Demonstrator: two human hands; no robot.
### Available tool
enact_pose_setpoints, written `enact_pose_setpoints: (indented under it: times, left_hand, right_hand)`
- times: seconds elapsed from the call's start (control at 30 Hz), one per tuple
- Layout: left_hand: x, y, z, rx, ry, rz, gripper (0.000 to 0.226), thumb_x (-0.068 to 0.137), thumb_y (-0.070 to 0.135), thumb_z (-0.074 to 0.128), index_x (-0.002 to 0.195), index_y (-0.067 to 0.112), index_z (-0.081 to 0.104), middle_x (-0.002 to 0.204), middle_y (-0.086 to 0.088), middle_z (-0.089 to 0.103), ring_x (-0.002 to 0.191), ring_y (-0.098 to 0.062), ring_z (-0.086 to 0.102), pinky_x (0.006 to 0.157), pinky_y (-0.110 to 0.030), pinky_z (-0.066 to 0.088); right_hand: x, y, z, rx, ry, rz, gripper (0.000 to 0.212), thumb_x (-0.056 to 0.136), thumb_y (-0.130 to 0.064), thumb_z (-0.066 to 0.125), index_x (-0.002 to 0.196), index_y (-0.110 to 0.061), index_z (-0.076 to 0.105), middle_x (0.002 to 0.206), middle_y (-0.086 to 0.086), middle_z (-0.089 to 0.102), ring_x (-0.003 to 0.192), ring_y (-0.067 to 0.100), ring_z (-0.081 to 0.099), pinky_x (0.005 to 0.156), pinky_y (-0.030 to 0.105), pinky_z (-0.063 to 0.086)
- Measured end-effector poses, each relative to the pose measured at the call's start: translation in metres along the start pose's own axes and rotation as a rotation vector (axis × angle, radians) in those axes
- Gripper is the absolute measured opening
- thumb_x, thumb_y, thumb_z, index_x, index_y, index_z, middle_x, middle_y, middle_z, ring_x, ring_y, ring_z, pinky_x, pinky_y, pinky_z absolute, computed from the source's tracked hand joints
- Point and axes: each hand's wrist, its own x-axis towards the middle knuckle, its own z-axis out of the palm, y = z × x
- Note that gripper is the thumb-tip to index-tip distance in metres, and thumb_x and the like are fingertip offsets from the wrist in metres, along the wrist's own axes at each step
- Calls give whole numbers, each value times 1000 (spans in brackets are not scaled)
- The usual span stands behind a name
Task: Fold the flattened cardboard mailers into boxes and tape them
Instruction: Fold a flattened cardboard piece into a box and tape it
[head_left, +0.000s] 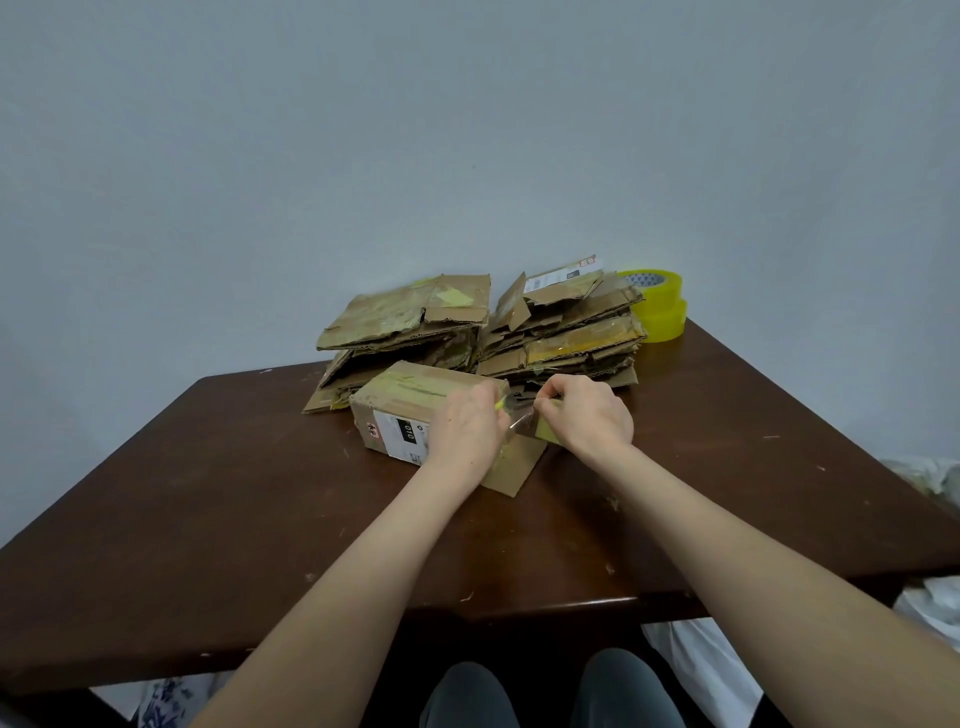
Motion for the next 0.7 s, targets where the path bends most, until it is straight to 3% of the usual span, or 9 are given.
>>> enact_pose_setpoints:
  times: [0.23,0.5,0.7]
  left_hand:
    - [2,1,2,12,-11,12,22,92,16,53,113,11,60,97,-11,66,94,-31,59,70,-33,39]
    - [0,-8,-1,-6,-8,-9,16,93,24,53,102,12,58,85,-4,58,87,-24,57,68,-30,38]
    - [1,-7,3,166,-96,25,19,93,20,50,107,10,59,101,-10,64,94,-29,58,75,-36,43]
  right_hand:
    - [-1,-2,-1,-6,0,-9,19,96,-36,50,104,-32,67,101,1,68,91,24,62,67,30,45]
    - [2,3,-4,96,6,33,17,95,-37,51,96,-33,68,99,1,69,93,25,63,73,33,51]
    - [3,11,-14,170,34,78,20,94,-36,50,89,-29,69,94,0,68,89,25,63,74,36,54]
